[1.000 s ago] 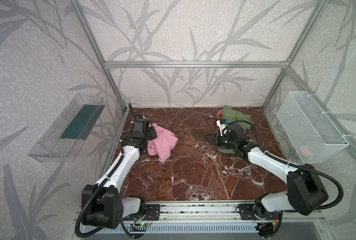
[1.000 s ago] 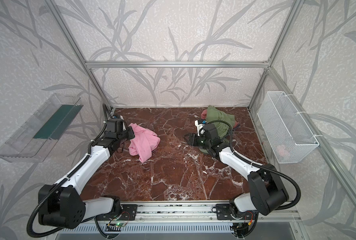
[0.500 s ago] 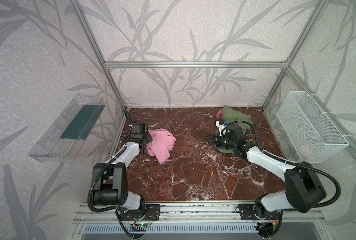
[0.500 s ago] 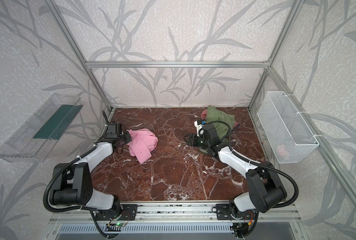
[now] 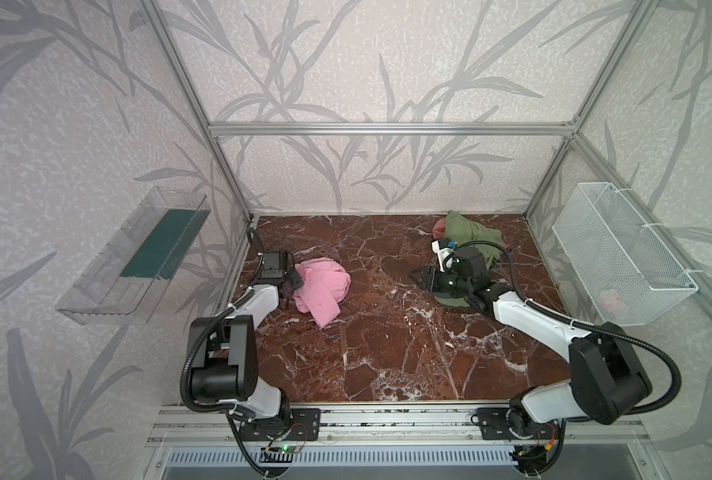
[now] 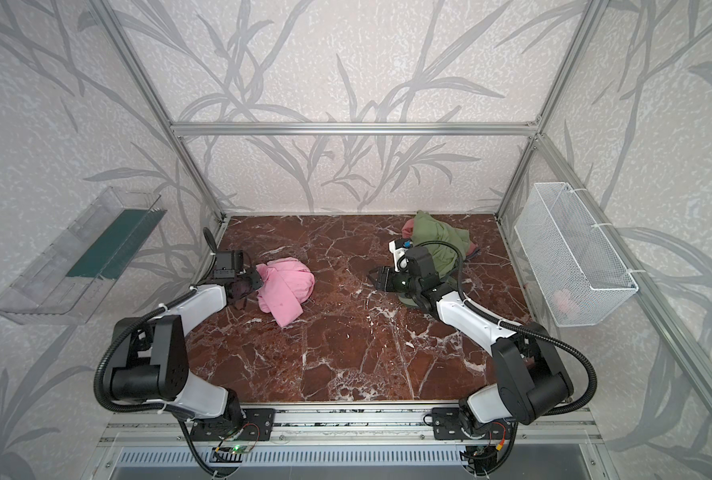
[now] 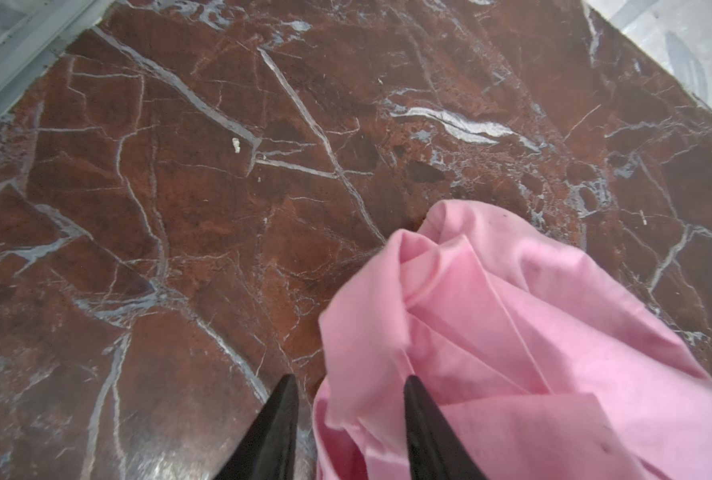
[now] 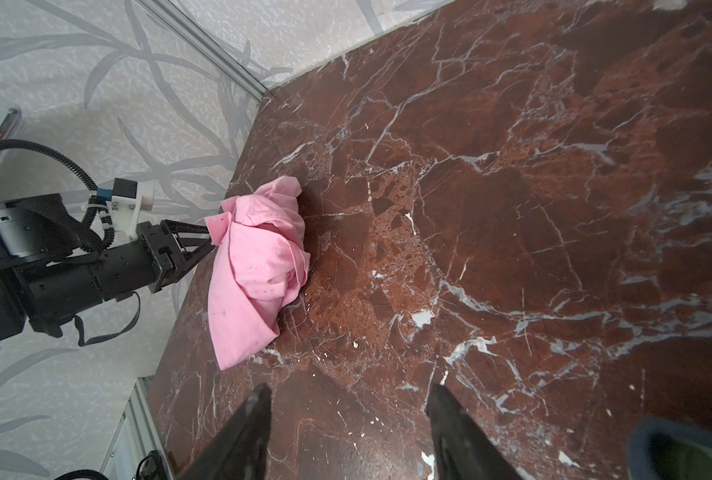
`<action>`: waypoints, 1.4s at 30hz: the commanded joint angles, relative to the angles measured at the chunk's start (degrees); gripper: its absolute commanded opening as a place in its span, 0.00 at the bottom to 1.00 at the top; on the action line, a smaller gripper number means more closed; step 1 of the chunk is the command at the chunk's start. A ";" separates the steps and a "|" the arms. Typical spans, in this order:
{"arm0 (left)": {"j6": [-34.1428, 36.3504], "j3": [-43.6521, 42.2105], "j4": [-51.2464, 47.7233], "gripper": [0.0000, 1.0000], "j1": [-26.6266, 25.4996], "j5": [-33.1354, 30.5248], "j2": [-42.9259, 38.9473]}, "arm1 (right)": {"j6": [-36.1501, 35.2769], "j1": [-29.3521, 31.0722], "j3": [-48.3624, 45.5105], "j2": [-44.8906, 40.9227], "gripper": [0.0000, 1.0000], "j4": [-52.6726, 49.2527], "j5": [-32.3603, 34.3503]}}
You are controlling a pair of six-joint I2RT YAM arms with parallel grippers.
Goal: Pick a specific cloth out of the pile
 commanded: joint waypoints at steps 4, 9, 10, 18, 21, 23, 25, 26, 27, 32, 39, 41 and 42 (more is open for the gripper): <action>-2.63 -4.27 -0.61 0.44 -0.52 1.67 -10.92 | 0.03 -0.29 1.84 1.36 0.60 1.17 -0.75; -2.43 -6.30 -5.96 0.44 -5.89 -0.52 -19.13 | 1.20 -0.36 2.44 3.11 0.61 2.67 -2.46; -2.35 -6.40 -7.81 0.44 -7.56 -1.42 -20.58 | 1.55 -0.29 2.53 3.53 0.60 3.26 -3.12; -7.85 -13.41 -16.93 0.44 -20.09 -3.16 -29.78 | 3.20 -0.21 1.15 3.85 0.60 6.45 -5.09; -9.66 -16.63 -18.17 0.44 -21.96 -2.72 -32.14 | 4.95 -0.15 0.52 3.26 0.61 7.09 -5.23; -10.34 -18.25 -18.26 0.44 -22.89 -2.80 -32.21 | 5.13 0.10 0.32 2.89 0.61 7.23 -5.36; -10.47 -19.24 -17.80 0.44 -23.36 -2.84 -31.52 | 5.12 0.23 0.32 2.79 0.61 7.18 -5.23; -10.52 -19.85 -16.88 0.44 -23.56 -2.82 -30.90 | 5.12 0.27 0.34 2.70 0.61 6.97 -5.22; -10.60 -20.22 -15.93 0.44 -23.57 -2.57 -30.33 | 5.04 0.34 0.42 2.57 0.61 6.88 -5.23; -10.34 -21.08 -10.75 0.41 -23.74 -1.52 -25.62 | 4.51 0.41 0.95 1.74 0.61 5.10 -4.90; -9.29 -20.90 -5.58 0.32 -23.74 -2.70 -20.56 | 4.02 0.39 1.65 0.49 0.61 2.47 -3.82; -9.04 -21.03 -4.47 0.21 -23.73 -3.71 -19.64 | 4.00 0.41 1.74 0.47 0.61 2.37 -3.61; -8.87 -21.08 -4.32 0.14 -23.74 -4.18 -19.36 | 4.01 0.40 1.81 0.57 0.61 2.38 -3.56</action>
